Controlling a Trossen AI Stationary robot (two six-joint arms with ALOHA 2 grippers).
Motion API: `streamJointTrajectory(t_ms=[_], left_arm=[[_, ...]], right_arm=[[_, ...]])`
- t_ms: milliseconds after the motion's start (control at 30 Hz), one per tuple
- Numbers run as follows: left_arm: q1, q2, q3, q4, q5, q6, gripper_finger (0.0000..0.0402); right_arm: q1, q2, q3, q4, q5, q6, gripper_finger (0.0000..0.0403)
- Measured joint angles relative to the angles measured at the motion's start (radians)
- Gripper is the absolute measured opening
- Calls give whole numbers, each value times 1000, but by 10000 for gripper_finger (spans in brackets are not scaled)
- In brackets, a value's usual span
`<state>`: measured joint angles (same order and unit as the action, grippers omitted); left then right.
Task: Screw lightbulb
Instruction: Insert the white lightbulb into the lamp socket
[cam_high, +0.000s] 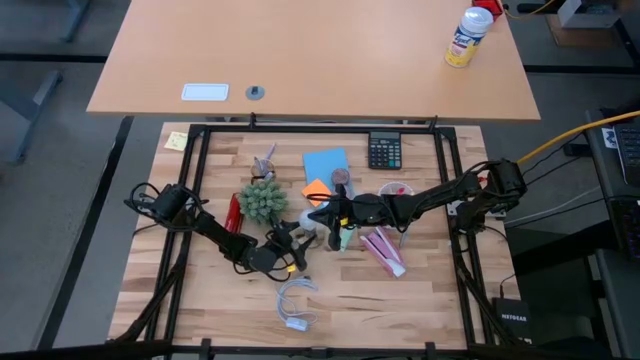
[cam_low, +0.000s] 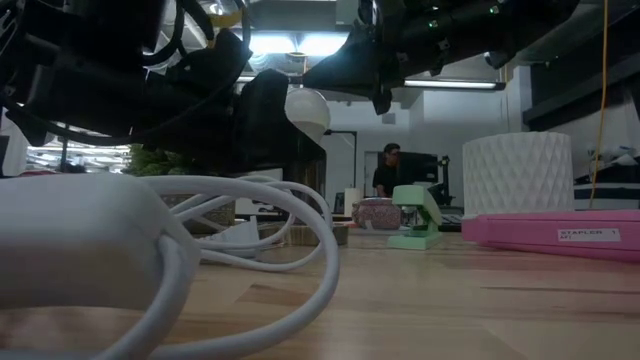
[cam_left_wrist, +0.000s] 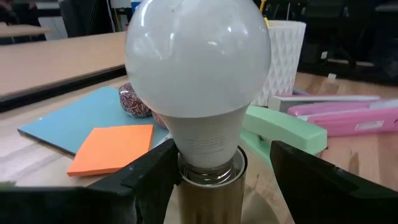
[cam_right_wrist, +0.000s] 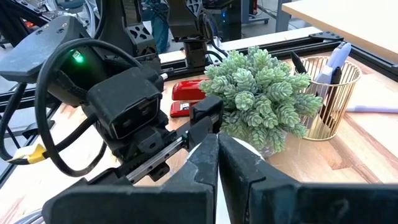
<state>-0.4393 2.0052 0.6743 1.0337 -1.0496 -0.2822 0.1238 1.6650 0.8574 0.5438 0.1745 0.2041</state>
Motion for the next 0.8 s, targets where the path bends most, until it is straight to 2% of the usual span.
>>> streamJointTrajectory(t_ms=[800], left_arm=[[0, 0, 0, 1, 1, 55, 247]], right_arm=[[0, 0, 0, 8, 0, 27, 17]])
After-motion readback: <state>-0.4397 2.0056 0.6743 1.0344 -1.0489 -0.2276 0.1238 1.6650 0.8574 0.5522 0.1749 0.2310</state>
